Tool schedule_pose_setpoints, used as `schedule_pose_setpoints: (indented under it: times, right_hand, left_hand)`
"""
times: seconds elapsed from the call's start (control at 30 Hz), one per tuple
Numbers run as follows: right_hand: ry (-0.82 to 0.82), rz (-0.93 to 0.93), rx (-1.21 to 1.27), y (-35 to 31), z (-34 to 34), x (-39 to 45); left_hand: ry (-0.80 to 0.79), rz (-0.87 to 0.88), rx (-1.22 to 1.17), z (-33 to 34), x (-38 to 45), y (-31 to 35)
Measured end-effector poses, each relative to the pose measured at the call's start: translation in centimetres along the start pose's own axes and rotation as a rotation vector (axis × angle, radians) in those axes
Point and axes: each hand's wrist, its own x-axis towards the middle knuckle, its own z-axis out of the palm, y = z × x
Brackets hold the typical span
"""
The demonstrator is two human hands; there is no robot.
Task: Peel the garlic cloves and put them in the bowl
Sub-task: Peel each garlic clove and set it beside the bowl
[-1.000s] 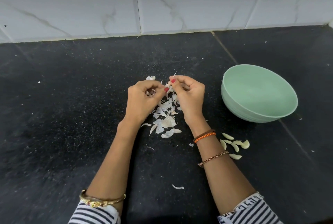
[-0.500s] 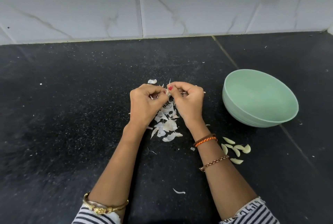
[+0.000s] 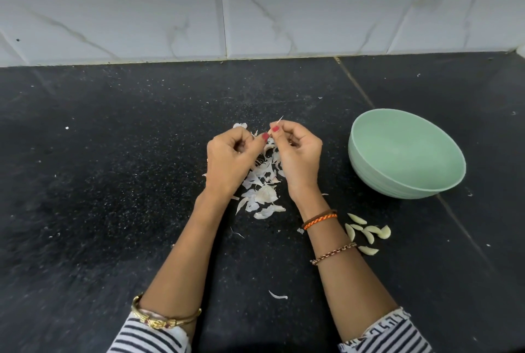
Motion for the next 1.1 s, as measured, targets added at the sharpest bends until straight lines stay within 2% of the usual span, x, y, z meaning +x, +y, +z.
schedule_pose_setpoints:
  times: [0.1,0.2,0.4,0.57,0.77,1.0,1.1]
  right_hand:
    - [0.003,-0.057,-0.019,0.1,0.0,-0.1]
    - [-0.014,-0.092,-0.035,0.1,0.0,0.2]
    - [-0.032,-0.071,-0.08,0.0,-0.1,0.1]
    - [-0.001,-0.281,-0.344,0.8,0.2,0.1]
    - [0.101,-0.43,-0.433,1.2,0.4,-0.1]
    - [-0.026,-0.343,-0.361,1.1,0.3,0.2]
    - [-0.11,-0.192,-0.218,0.3,-0.1,0.3]
  left_hand:
    - [-0.011,0.015,-0.058,-0.1,0.0,-0.1]
    - [-0.011,0.038,0.011,0.0,-0.1,0.0]
    - [0.001,0.029,0.024,-0.1,-0.1,0.0]
    - [-0.005,-0.008,-0.009,-0.5,0.1,-0.2]
    - [-0.023,-0.023,-0.032,-0.5,-0.1,-0.1]
    - [0.03,-0.128,-0.158,-0.6,0.3,-0.2]
    - [0.053,-0.153,-0.178,-0.3,0.2,0.3]
